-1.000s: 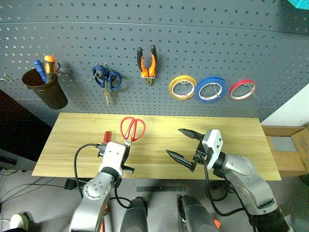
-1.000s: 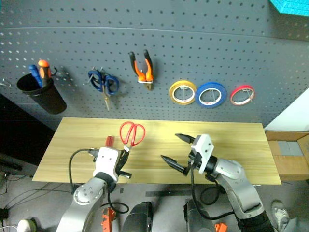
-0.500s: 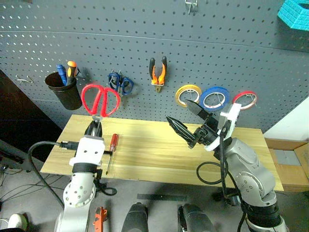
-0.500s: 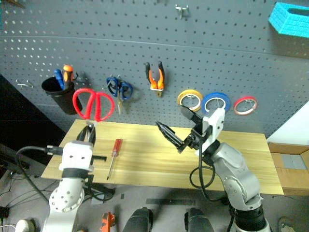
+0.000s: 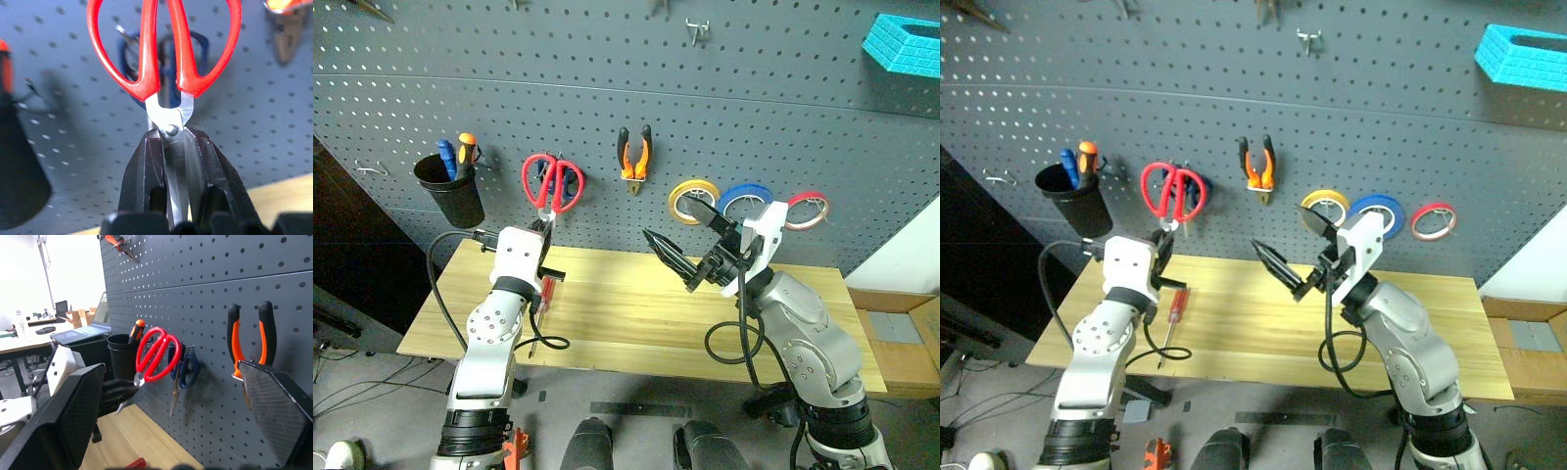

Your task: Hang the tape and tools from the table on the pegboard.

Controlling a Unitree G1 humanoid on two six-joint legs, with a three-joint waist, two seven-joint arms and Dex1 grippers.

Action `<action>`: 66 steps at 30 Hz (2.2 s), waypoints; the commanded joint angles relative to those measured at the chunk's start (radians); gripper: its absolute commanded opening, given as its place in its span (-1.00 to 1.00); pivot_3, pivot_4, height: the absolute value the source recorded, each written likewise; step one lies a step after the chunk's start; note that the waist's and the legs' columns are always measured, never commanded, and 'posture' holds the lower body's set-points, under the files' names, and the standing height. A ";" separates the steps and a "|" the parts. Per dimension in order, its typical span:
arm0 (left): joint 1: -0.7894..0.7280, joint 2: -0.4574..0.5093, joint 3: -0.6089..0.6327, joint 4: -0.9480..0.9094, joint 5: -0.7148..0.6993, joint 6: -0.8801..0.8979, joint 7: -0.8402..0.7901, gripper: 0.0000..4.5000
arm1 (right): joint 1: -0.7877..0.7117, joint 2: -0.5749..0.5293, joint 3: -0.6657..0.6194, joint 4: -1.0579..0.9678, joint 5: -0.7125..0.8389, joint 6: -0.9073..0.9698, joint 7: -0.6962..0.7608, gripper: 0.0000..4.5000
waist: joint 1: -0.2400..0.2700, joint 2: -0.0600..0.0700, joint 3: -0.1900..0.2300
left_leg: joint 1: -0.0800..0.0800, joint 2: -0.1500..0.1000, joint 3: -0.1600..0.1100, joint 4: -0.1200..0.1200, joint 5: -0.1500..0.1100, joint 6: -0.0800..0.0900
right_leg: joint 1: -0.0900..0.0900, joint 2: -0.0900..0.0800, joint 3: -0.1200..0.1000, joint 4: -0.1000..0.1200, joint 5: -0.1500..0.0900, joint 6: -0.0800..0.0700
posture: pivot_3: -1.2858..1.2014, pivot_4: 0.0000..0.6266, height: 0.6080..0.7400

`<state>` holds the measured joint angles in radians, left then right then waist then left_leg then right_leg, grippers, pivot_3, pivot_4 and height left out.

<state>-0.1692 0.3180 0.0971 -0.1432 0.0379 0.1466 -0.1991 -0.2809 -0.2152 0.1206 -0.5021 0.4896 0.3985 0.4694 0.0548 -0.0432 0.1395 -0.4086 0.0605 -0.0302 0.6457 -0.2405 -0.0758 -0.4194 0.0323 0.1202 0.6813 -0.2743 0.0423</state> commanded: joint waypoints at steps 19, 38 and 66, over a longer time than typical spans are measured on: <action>0.066 -0.024 0.032 0.025 -0.062 0.110 0.015 0.98 | 0.079 -0.046 0.024 -0.051 -0.024 -0.020 0.024 1.00 | -0.007 0.000 -0.009 | 0.013 0.000 0.001 0.000 0.000 0.000 | 0.013 0.000 0.001 -0.001 -0.001 0.000 | 0.16 -0.62 1.00; 0.028 0.099 0.117 0.197 -0.117 0.332 -0.043 1.00 | -0.166 0.032 0.342 0.200 -0.342 0.172 0.039 1.00 | -0.030 0.010 0.106 | 0.011 0.002 0.001 -0.001 0.003 0.005 | 0.009 0.002 0.002 -0.001 -0.002 0.004 | 0.15 0.01 1.00; -0.112 0.136 0.080 0.448 -0.162 0.349 -0.186 -0.66 | -0.136 0.003 0.298 0.133 -0.362 0.270 0.007 1.00 | -0.057 0.014 0.173 | -0.008 0.002 -0.009 0.000 -0.001 -0.002 | -0.005 0.000 -0.008 0.000 -0.003 -0.002 | 0.11 0.07 1.00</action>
<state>-0.2871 0.4440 0.1676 0.3058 -0.1176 0.4971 -0.3837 -0.4083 -0.2181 0.4246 -0.3527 0.1337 0.6936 0.4746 -0.0021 -0.0295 0.3122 -0.4162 0.0624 -0.0391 0.6454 -0.2411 -0.0774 -0.4243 0.0325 0.1126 0.6809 -0.2774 0.0401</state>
